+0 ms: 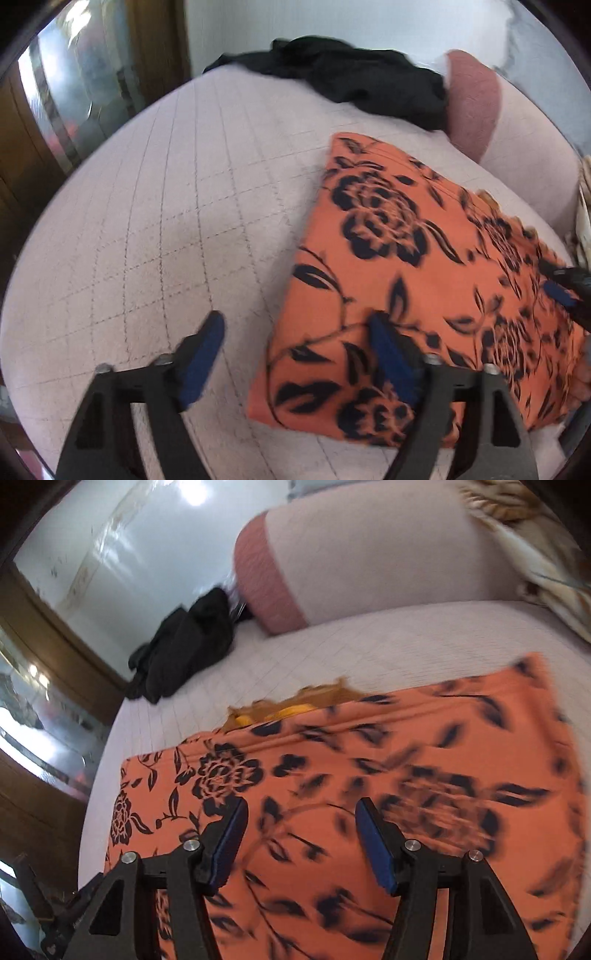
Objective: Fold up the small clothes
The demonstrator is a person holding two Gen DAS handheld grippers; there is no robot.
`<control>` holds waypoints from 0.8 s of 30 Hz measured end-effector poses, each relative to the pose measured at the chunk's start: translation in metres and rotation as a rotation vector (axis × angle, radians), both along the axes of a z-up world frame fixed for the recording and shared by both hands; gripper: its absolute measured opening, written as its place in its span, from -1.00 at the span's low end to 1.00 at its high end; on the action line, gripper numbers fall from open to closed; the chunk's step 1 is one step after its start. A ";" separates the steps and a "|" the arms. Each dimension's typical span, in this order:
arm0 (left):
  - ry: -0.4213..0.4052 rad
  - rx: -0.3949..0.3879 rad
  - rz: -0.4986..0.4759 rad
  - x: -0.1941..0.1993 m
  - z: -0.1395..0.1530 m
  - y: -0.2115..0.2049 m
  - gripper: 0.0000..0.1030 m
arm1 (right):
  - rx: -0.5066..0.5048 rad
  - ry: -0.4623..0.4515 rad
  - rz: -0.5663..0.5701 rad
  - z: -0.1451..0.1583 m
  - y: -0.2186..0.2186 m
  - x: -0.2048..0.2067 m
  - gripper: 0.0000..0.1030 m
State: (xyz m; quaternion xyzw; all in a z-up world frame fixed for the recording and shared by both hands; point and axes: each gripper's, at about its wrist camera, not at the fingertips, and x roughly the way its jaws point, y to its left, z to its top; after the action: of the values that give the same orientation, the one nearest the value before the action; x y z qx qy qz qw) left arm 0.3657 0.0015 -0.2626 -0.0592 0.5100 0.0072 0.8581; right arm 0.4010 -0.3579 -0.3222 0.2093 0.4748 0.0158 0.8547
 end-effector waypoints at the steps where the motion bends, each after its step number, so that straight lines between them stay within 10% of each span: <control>1: 0.005 -0.015 0.011 0.005 0.002 0.005 0.65 | -0.044 0.028 0.014 -0.009 0.013 0.016 0.22; 6: -0.043 -0.002 0.148 0.016 0.024 0.044 0.65 | -0.289 0.063 -0.045 -0.017 0.048 0.065 0.23; 12: -0.030 -0.006 0.219 0.015 0.032 0.077 0.65 | -0.153 -0.082 0.202 0.021 0.134 0.061 0.23; 16: 0.002 -0.004 0.192 0.012 0.027 0.076 0.65 | -0.093 0.111 0.294 -0.019 0.183 0.079 0.25; 24: -0.028 0.000 0.152 -0.004 0.037 0.060 0.64 | 0.005 -0.014 0.175 0.031 0.120 -0.026 0.24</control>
State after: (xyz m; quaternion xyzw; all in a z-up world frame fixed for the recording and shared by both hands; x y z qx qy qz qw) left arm 0.3620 0.0614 -0.2256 -0.0976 0.4918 0.0714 0.8622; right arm 0.3753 -0.2381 -0.2910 0.1690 0.4852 0.0929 0.8529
